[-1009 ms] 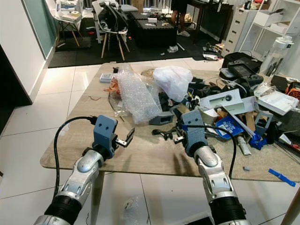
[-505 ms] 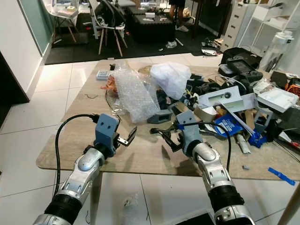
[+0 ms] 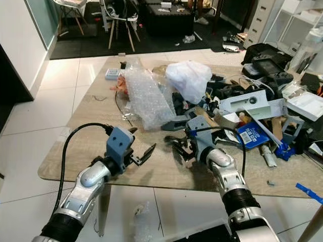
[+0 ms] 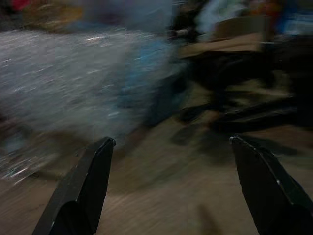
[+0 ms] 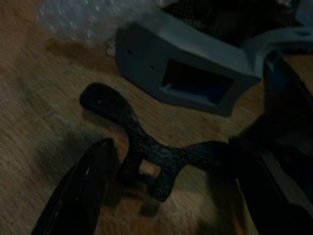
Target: Picking trash to rubbish bin
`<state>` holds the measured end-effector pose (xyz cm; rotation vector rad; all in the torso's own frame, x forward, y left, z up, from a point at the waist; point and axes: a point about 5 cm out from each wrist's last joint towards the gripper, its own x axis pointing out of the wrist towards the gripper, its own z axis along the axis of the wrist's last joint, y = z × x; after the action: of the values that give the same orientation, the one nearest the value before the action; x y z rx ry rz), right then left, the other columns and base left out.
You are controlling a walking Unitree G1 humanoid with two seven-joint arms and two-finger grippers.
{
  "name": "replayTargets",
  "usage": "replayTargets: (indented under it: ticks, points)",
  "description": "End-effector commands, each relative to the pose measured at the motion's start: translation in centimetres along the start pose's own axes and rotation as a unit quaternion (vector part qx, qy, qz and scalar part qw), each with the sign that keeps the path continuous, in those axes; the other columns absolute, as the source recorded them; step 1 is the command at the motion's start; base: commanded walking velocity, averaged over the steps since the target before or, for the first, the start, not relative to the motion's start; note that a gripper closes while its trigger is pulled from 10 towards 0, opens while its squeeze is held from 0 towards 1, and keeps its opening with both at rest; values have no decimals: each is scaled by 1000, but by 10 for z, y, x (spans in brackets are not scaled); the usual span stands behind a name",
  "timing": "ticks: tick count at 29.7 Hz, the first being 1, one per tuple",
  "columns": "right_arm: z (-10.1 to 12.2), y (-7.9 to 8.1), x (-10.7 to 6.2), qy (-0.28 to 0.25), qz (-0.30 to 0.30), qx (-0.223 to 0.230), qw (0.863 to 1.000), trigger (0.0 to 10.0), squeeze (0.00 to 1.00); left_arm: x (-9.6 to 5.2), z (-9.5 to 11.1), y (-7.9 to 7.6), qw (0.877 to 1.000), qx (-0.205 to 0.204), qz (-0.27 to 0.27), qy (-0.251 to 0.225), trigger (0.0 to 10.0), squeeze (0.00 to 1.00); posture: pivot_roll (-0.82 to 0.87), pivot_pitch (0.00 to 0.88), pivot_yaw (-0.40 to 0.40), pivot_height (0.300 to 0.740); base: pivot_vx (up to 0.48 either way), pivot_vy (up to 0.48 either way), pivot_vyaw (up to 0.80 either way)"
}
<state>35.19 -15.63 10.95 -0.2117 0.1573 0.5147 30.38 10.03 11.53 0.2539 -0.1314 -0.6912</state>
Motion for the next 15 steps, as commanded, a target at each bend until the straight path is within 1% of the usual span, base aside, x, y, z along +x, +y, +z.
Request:
replayTargets:
  ticks: [1, 4, 12, 13, 14, 15]
  points:
    - [-10, 3, 0, 18, 6, 11, 1000, 10000, 0, -2, 1, -7, 999, 19, -36, 2, 10000, 0, -78, 140, -39, 740, 0, 0, 0]
    - [-11, 3, 1, 21, 7, 18, 1000, 10000, 0, -2, 1, -8, 999, 28, -41, 2, 10000, 0, -77, 139, -37, 740, 0, 0, 0]
    - [-15, 1, 2, 24, 2, 38, 999, 10000, 0, -2, 3, -8, 998, 35, -47, 2, 10000, 0, -77, 132, -31, 740, 0, 0, 0]
    - [-15, 2, 3, 25, 3, 38, 999, 8078, 0, -1, 3, -8, 998, 35, -48, 2, 10000, 0, -77, 132, -31, 740, 0, 0, 0]
    - [-15, 2, 3, 27, 5, 37, 999, 745, 0, -2, 3, -9, 998, 35, -50, 3, 10000, 0, -79, 128, -33, 740, 0, 0, 0]
    - [-16, 2, 3, 28, 6, 36, 999, 745, 0, -2, 3, -9, 998, 35, -50, 3, 10000, 0, -79, 128, -33, 740, 0, 0, 0]
